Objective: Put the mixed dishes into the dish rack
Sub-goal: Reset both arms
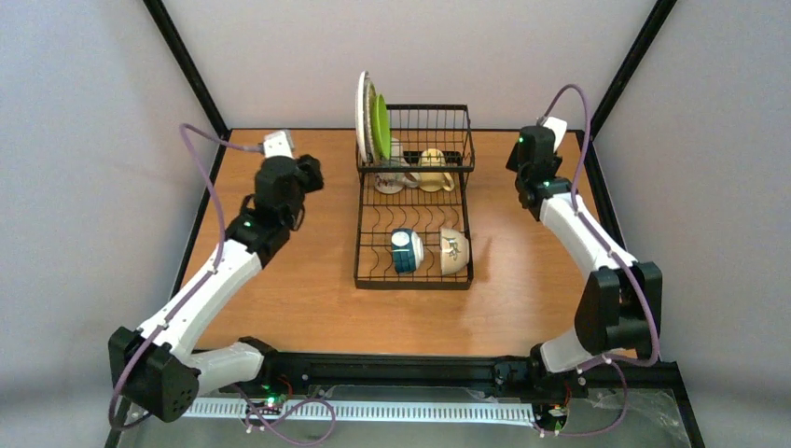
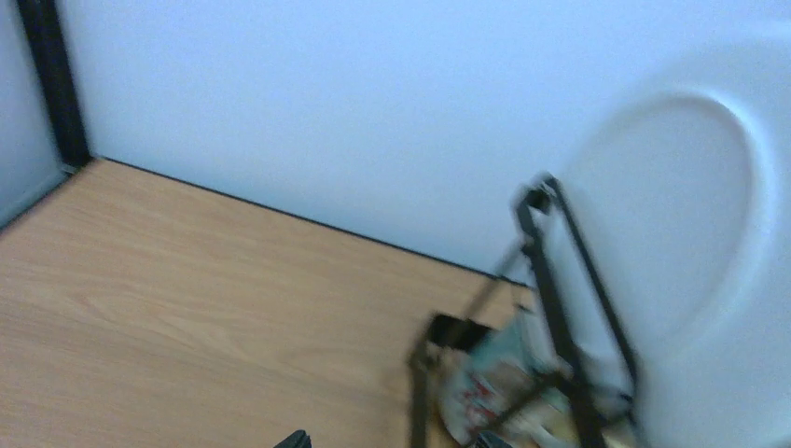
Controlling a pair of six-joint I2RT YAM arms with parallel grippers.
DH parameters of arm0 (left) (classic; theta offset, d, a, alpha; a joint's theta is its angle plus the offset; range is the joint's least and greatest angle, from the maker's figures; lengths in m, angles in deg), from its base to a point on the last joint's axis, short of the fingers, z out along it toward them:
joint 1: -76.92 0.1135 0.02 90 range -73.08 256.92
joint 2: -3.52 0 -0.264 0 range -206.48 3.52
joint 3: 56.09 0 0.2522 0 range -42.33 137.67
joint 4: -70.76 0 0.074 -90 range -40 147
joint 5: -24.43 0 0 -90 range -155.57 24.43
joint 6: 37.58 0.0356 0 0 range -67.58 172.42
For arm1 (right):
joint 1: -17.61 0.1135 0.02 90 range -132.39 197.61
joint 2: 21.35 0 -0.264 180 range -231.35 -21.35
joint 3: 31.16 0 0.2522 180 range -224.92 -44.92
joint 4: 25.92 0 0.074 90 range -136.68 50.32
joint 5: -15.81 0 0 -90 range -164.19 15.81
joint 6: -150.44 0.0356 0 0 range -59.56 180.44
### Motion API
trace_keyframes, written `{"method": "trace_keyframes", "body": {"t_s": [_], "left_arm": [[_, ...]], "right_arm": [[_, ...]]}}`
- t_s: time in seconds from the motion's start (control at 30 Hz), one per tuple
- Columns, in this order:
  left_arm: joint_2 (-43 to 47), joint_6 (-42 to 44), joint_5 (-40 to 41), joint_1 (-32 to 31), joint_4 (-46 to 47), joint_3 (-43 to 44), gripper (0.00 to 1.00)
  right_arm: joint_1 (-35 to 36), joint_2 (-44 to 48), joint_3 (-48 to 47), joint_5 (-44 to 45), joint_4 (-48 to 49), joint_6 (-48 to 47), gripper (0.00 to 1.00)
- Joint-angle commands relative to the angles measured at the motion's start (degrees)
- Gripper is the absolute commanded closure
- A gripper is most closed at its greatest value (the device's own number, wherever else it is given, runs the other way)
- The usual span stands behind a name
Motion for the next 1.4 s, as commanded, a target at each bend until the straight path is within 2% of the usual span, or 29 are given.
{"method": "trace_keyframes", "body": {"t_s": [0.0, 0.17, 0.2, 0.33, 0.57, 0.7, 0.77, 0.9, 1.1, 1.23, 1.37], "left_arm": [[-1.3, 7.3, -5.0, 8.2, 1.4, 4.3, 0.0], [-7.4, 7.8, -11.6, 16.0, 4.2, 8.0, 0.0], [-8.7, 7.3, -12.5, 17.3, 4.9, 8.4, 0.0], [-12.4, 8.3, -14.9, 20.9, 9.9, 8.9, 0.0], [-18.2, 11.9, -16.8, 25.1, 20.7, 5.9, 0.0], [-20.9, 11.7, -19.5, 27.5, 27.3, 3.3, 0.0], [-22.7, 12.7, -20.4, 27.5, 29.1, 3.5, 0.0], [-27.0, 14.3, -22.7, 27.5, 29.6, 5.7, 0.0], [-29.1, 13.5, -24.2, 27.5, 34.8, 3.4, 0.0], [-29.9, 12.9, -24.3, 27.5, 35.4, 3.1, 0.0], [-30.1, 12.6, -23.9, 27.5, 35.6, 3.0, 0.0]], "right_arm": [[-3.8, -6.1, -7.6, 2.4, 0.8, -0.3, 0.23], [-5.5, -13.1, -16.5, 3.9, -1.3, -0.9, 0.14], [-5.0, -14.1, -16.7, 6.1, -0.5, -1.6, 0.09], [-4.7, -12.4, -10.9, 5.5, 13.1, -8.7, 0.01], [-4.8, -11.6, -5.0, -5.0, 24.1, -15.0, 0.01], [-5.4, -14.7, -4.8, -7.3, 23.1, -13.3, 0.01], [-5.5, -15.2, -2.8, -8.6, 25.8, -13.4, 0.01], [-5.6, -15.7, 1.2, -8.1, 31.3, -13.3, 0.01], [-5.6, -15.6, 5.1, -3.8, 36.6, -12.3, 0.01], [-5.7, -16.5, 4.8, 1.4, 35.3, -10.7, 0.01], [-6.0, -16.5, 5.3, 1.8, 35.0, -9.0, 0.01]]}}
